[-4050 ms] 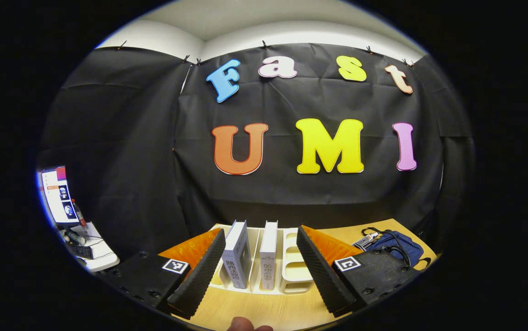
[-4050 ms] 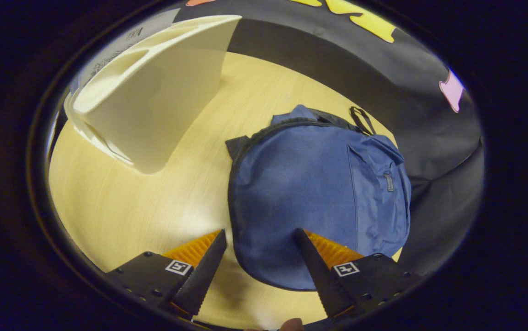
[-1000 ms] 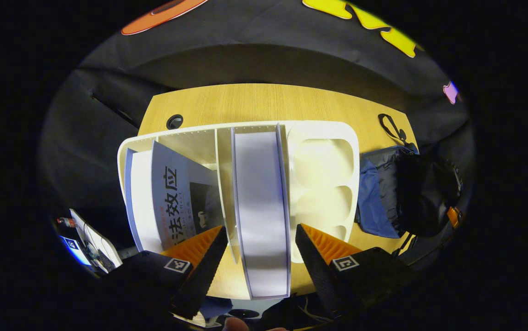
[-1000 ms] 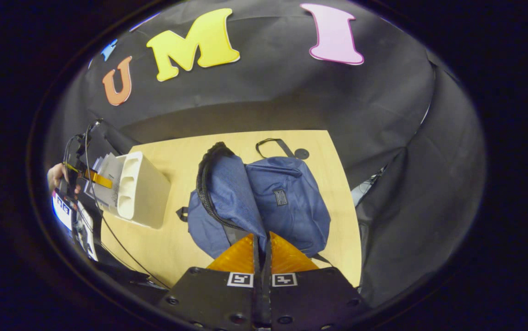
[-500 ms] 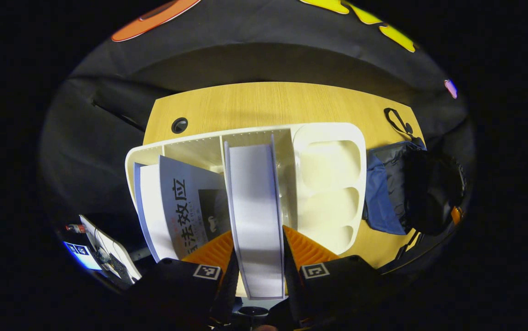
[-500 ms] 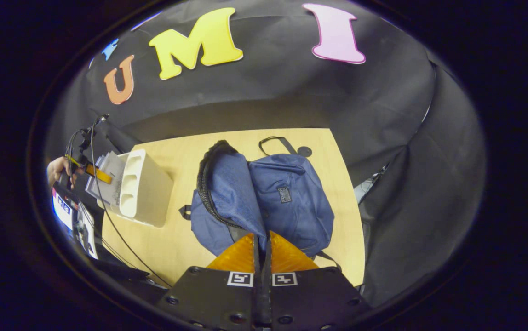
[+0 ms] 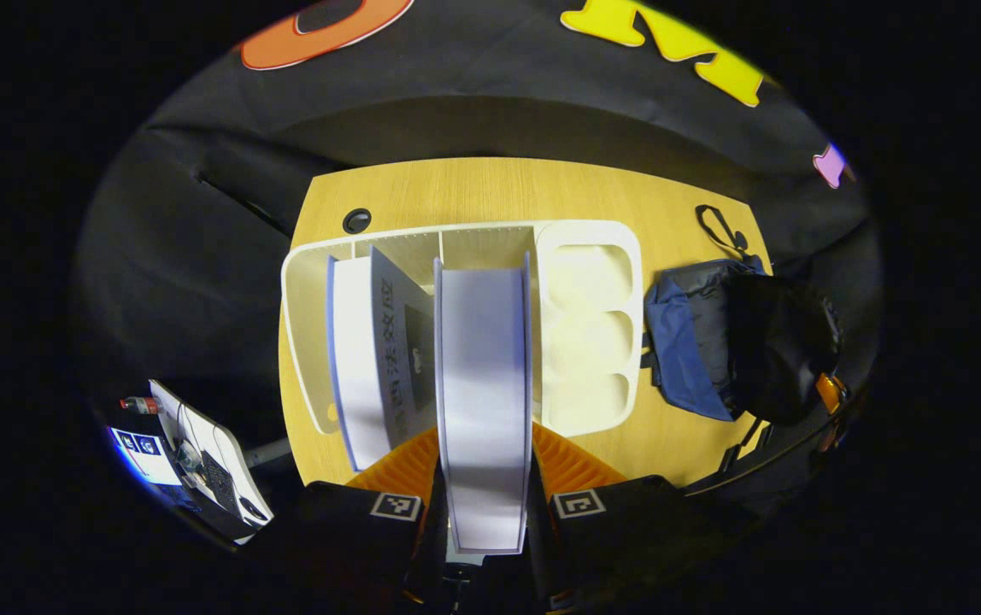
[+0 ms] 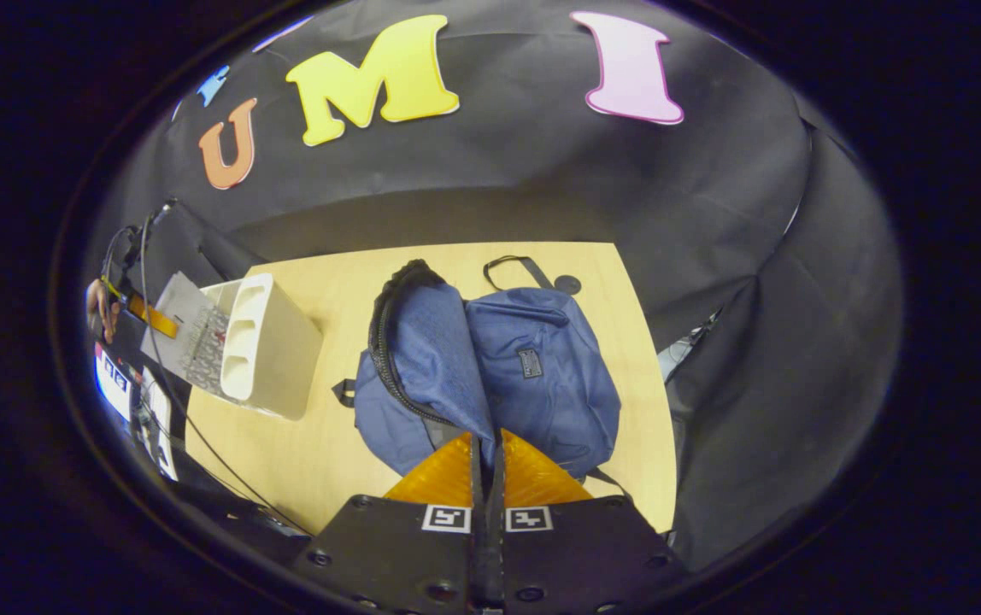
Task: Open the schoolbag, grab two books from the bookshelf and put them into the schoolbag.
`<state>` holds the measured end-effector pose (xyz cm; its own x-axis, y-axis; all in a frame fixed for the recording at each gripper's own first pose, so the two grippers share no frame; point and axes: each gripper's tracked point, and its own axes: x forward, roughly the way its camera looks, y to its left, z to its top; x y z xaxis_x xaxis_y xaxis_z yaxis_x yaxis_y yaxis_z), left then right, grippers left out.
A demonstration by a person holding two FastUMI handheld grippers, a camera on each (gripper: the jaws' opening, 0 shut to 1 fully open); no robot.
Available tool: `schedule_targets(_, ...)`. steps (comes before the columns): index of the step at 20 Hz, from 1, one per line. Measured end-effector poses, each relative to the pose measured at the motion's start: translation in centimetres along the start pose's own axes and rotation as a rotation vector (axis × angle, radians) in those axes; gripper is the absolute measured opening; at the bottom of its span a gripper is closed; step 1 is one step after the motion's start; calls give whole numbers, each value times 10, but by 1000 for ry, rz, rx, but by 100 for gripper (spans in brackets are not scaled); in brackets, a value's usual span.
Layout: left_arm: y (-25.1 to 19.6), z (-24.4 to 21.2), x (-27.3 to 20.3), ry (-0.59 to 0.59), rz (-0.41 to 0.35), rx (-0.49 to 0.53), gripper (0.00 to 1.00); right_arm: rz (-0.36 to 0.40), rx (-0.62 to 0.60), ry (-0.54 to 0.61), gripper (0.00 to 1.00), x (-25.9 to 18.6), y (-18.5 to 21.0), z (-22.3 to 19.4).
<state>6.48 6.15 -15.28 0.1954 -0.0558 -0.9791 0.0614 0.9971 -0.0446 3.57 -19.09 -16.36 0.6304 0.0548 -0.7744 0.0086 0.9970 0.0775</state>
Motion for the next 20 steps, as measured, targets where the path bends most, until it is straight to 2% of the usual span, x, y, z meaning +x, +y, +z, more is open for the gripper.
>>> schedule_targets(2, 2, -1, -36, -46, -20, -17, 45, 3, -1, 0, 0, 0, 2, -1)
schedule_targets(5, 4, 0, -89, -129, -71, -49, 42, 3, -15, 0, 3, 1, 6, -1)
schedule_targets(9, -23, 13, -138, -251, -175, -61, 41, 3, -9, 0, 3, -1, 7, -2)
schedule_targets(11, -53, 19, -145, -284, -257, -44, 41, 8, -5, -4, 0, -1, 8, 0)
schedule_targets(12, -72, 23, -146, -301, -308, -39, 37, 18, -9, -4, 3, -3, 11, -1)
schedule_targets(13, -98, 25, -146, -313, -373, -46, 41, 20, -6, -5, 0, -3, 11, -1)
schedule_targets(15, -152, 28, -139, -313, -519, -101, 38, 25, 9, -10, 0, -4, 12, -2)
schedule_targets(16, -177, 30, -134, -302, -580, -120, 41, 21, 13, -11, 0, -4, 10, -2)
schedule_targets(18, -205, 24, -115, -273, -644, -127, 41, 17, 31, -17, 0, -5, 8, -2)
schedule_targets(20, -225, 22, -86, -272, -665, -127, 41, 15, 51, -18, 0, -4, 4, -1)
